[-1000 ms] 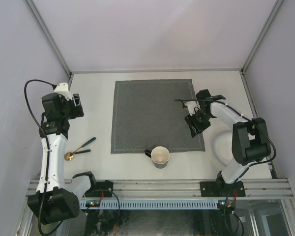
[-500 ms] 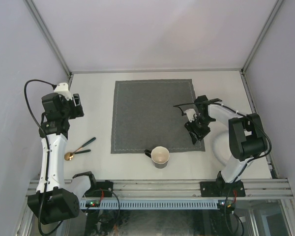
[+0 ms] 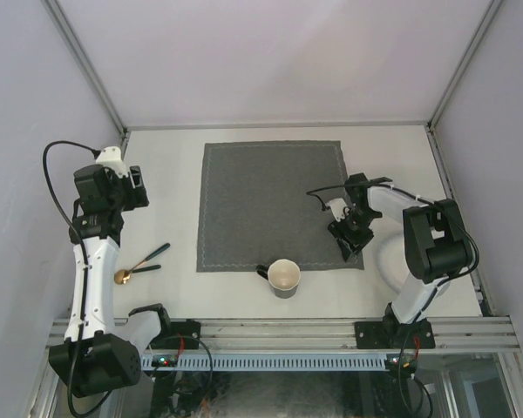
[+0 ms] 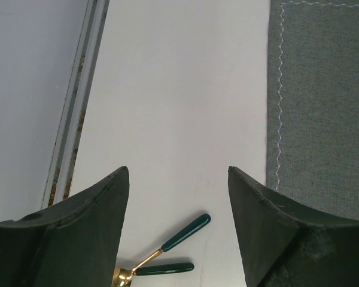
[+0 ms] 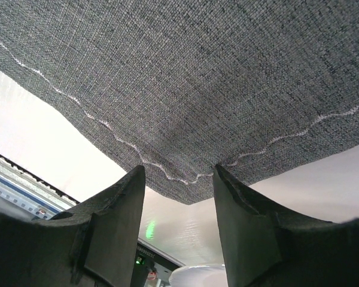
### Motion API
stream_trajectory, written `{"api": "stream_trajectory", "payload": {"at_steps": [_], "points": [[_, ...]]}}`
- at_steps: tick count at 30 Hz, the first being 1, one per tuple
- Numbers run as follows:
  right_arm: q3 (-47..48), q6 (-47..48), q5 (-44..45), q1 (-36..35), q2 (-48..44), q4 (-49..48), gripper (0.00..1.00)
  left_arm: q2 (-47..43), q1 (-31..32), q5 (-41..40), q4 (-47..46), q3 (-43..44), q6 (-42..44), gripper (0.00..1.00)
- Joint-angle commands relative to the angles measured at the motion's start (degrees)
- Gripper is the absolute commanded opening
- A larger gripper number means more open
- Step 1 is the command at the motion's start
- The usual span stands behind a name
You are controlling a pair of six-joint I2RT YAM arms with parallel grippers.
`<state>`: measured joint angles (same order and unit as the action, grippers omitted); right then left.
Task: Set the dinner table for one person
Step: Flatten out the napkin at the center of the board.
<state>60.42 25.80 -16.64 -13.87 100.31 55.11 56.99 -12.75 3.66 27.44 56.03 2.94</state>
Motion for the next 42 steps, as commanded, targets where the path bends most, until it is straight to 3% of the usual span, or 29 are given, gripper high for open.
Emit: {"api": "stream_trajectory", "payload": {"at_steps": [1, 13, 22, 29, 34, 38, 42], "points": [[-2.7, 1.9, 1.8, -0.1, -0.3, 1.0, 0.50, 0.0, -0.3, 0.8, -2.6, -0.1, -1.0, 0.71], [-2.9, 1.8, 0.9, 0.1, -3.4, -0.5, 0.50, 0.1, -0.2, 0.9, -2.9, -0.5, -1.3, 0.71], [14.1, -5.2, -2.7, 0.7, -8.7, -10.2, 0.51, 0.0, -0.2, 0.7, -3.0, -0.6, -1.1, 0.71], [25.2, -9.8, 0.8, 3.7, -1.9, -13.1, 0.51, -0.1, -0.3, 2.9, -3.5, -2.0, -0.5, 0.71], [33.3, -11.5, 2.5, 4.6, 4.7, -10.5, 0.50, 5.4, -0.2, 7.2, -3.9, -0.4, -1.0, 0.71], [30.3, -12.0, 5.3, 7.4, 3.0, -10.5, 0.49, 9.7, 0.1, 8.4, 0.3, 4.4, -1.5, 0.69], [21.8, -10.9, 6.9, 14.2, -4.4, -10.8, 0.49, 7.0, 0.0, 7.9, -2.0, 2.1, -1.0, 0.69]]}}
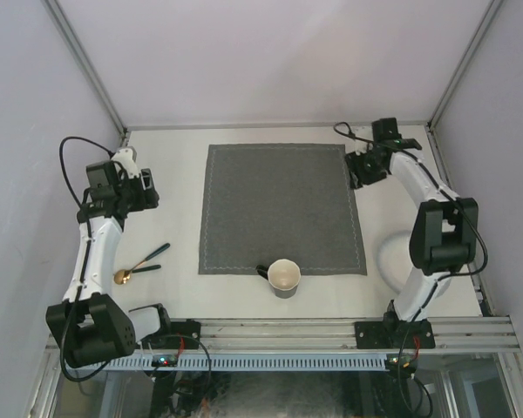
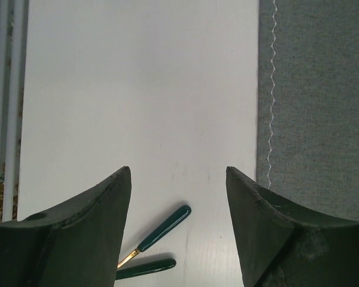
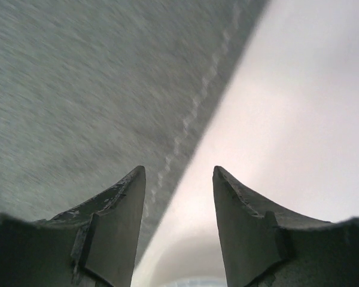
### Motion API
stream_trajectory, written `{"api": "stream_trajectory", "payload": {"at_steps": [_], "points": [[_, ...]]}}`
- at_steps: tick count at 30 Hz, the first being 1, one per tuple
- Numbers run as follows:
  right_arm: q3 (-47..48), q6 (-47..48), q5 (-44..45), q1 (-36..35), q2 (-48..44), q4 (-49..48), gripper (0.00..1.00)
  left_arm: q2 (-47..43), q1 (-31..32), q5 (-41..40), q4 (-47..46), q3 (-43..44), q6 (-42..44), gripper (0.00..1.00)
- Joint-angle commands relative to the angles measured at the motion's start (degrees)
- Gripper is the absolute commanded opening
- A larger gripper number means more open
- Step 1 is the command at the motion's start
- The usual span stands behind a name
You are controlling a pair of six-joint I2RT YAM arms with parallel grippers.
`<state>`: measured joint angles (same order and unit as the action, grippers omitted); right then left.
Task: Set the dinner table for one person
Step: Flatten out the napkin at the center of the board, then adjust the napkin at the center of the board.
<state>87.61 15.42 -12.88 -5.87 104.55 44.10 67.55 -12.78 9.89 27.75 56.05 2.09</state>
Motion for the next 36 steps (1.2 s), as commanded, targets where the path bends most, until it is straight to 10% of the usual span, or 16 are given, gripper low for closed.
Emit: {"api": "stream_trajectory", "payload": {"at_steps": [1, 12, 20, 36], "points": [[-8.1, 0.1, 3.5, 8.0, -11.5, 0.0, 0.49, -4.3, 0.1, 1.2, -3.3, 1.3, 0.0, 0.69], [-28.4, 11.2, -6.4, 35.1, -32.8, 2.1, 0.51, -3.6, 0.2, 1.6, -5.3, 0.6, 0.7, 0.70], [-26.6, 8.1, -11.1, 34.0, -32.8, 3.9, 0.51, 17.5, 9.3, 11.6, -4.5, 14.8, 6.9, 0.70], [-28.4, 8.3, -11.7, 33.1, -47.7, 12.4, 0.52, 62.6, 21.7, -33.4, 0.1, 67.3, 12.5, 0.64]]}}
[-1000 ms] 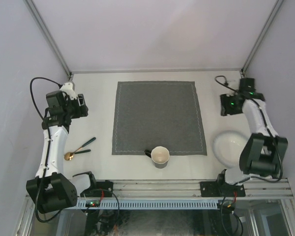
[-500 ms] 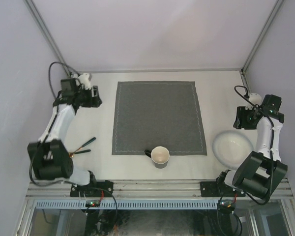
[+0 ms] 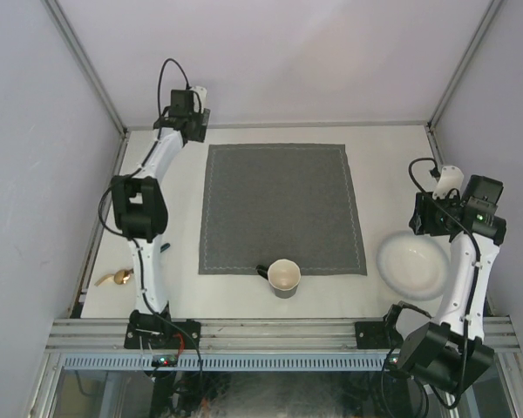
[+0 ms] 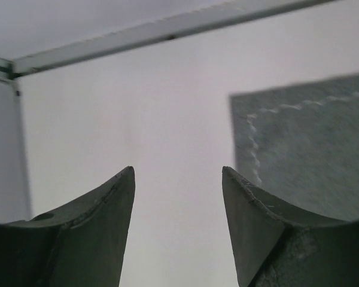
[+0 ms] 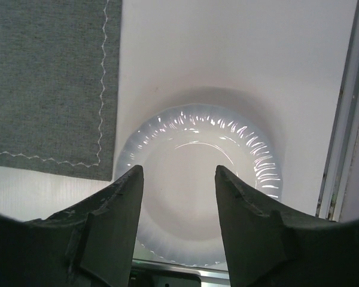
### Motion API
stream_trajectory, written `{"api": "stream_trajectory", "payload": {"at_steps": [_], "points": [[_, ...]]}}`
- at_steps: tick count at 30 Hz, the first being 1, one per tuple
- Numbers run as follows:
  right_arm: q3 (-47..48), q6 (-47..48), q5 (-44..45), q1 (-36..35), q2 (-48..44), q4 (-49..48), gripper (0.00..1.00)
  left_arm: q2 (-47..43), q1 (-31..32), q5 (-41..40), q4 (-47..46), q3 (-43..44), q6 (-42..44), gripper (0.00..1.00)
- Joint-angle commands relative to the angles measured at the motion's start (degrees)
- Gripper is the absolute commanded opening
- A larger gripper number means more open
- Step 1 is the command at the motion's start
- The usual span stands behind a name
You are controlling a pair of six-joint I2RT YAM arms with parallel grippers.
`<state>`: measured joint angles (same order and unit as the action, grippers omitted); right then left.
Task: Set the dinner table for one person
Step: Adjust the napkin at the center of the board.
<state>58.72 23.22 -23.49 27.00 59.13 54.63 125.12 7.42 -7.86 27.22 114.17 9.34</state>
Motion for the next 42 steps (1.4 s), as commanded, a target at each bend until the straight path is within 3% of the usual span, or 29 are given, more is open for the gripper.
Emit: {"api": "stream_trajectory", "payload": {"at_steps": [1, 4, 12, 14, 31, 42], "points": [[0.5, 0.7, -0.9, 0.2, -2.5, 2.2, 0.52, 6.7, 2.4, -17.8, 0.4, 11.0, 7.6, 0.64], [0.5, 0.6, -1.1, 0.4, -2.5, 2.5, 0.52, 10.3, 4.1, -21.1, 1.0, 14.5, 13.3, 0.65], [0.4, -0.6, -2.7, 0.2, -0.7, 1.2, 0.52, 11.1, 4.9, -4.8, 10.6, 16.9, 12.4, 0.67], [0.4, -0.6, -2.8, 0.1, -0.6, 1.0, 0.52, 11.2, 5.0, -4.0, 10.9, 16.8, 12.4, 0.67], [0.5, -0.6, -2.6, 0.0, -1.5, 1.9, 0.52, 15.9, 7.9, -18.8, 7.8, 13.4, 21.2, 0.68], [0.5, -0.3, -2.6, 0.1, -1.7, 2.1, 0.52, 18.2, 10.6, -22.4, 3.9, 13.1, 22.1, 0.69]]}}
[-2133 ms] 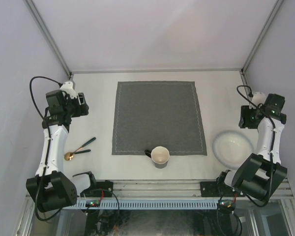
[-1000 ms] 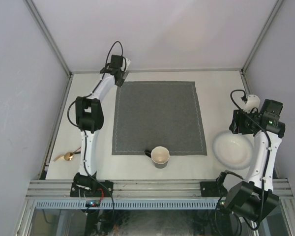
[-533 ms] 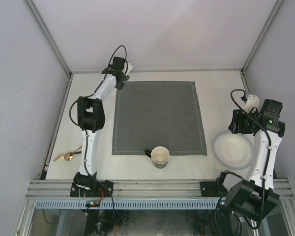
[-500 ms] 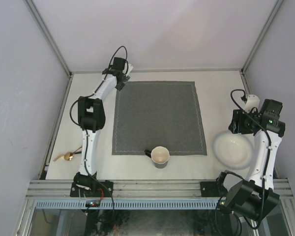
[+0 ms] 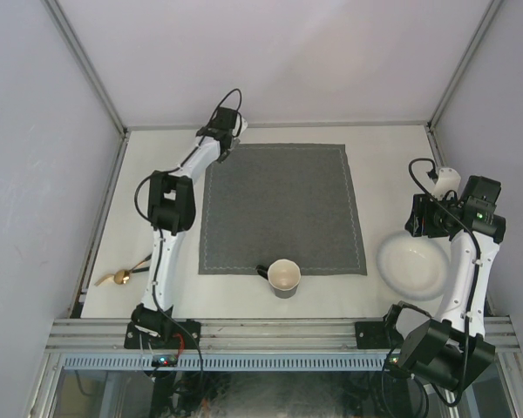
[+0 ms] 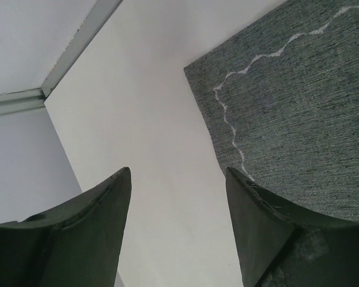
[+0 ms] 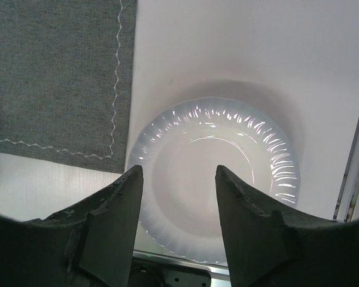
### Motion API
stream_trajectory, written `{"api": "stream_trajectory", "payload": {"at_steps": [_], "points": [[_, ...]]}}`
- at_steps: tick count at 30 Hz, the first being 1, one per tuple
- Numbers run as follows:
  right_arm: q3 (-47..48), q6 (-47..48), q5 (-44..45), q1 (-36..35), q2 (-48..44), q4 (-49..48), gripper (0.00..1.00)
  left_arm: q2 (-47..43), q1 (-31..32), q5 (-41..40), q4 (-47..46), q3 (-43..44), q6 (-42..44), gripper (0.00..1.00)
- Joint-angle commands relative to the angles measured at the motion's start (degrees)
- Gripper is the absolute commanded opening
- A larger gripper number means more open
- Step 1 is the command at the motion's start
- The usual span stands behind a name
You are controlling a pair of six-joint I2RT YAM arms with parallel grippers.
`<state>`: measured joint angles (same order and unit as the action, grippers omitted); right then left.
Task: Set the dinner table for one person
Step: Adjust the napkin at the center of the board.
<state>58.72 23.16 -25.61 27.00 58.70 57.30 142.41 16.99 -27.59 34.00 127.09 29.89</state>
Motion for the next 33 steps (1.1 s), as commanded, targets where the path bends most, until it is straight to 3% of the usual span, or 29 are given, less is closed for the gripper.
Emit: {"api": "stream_trajectory", "payload": {"at_steps": [1, 23, 27, 33], "points": [[0.4, -0.3, -0.7, 0.1, -1.2, -0.5, 0.52, 1.1, 1.2, -2.7, -3.0, 0.2, 1.7, 0.69], [0.5, 0.0, -1.1, 0.0, -1.8, -0.3, 0.52, 2.3, 1.6, -11.3, -12.1, -3.8, 6.2, 0.70], [0.4, 0.0, -1.0, 0.0, -1.6, -0.5, 0.52, 1.9, 1.8, -10.2, -11.0, -3.9, 5.2, 0.70], [0.4, -0.2, -1.0, -0.2, -1.5, -1.0, 0.52, 1.1, 1.3, -1.3, -2.1, 0.1, 0.1, 0.75]]}}
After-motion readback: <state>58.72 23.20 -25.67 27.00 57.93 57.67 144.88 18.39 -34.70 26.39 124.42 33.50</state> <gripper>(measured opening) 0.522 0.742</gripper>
